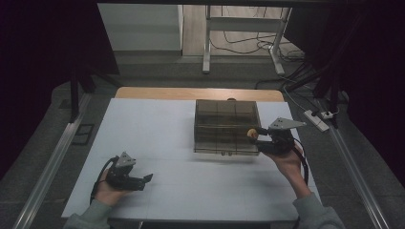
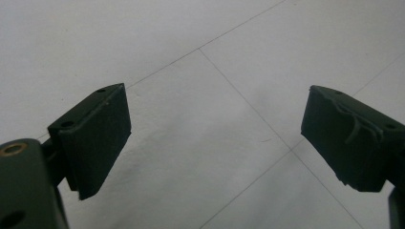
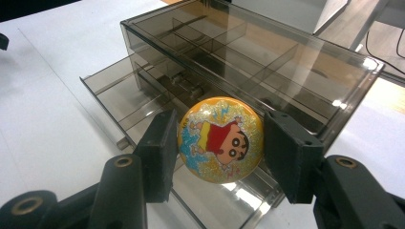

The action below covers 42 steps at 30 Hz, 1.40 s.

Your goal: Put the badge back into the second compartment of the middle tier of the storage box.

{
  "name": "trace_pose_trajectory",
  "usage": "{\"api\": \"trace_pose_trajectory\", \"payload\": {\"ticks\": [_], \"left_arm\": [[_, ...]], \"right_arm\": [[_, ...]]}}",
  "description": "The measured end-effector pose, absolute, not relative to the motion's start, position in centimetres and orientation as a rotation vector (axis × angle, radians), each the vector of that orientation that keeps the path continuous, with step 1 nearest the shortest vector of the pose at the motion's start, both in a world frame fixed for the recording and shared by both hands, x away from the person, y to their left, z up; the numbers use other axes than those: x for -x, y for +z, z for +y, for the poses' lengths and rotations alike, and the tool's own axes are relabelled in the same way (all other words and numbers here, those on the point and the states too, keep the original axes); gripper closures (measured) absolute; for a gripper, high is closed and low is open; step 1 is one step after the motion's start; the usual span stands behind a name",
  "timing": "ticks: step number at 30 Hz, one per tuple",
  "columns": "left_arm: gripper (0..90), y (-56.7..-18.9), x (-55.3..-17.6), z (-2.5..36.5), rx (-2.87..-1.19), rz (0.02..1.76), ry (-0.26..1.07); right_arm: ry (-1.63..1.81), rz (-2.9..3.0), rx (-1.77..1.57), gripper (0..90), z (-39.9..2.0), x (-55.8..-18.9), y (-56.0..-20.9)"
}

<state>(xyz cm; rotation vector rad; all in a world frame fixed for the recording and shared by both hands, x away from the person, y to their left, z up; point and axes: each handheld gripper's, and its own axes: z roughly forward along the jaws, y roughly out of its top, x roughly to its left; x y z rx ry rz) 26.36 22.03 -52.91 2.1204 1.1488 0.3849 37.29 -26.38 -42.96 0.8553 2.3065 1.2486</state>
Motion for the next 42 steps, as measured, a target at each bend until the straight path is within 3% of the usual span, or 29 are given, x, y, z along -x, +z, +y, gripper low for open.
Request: {"api": "trace_pose_trajectory", "payload": {"ticks": [42], "left_arm": [[9.9, -53.0, -26.4, 22.1, -2.125, 1.148, 0.387]], "right_arm": [[1.279, 2.419, -0.758, 47.4, -20.7, -38.2, -44.0]]}}
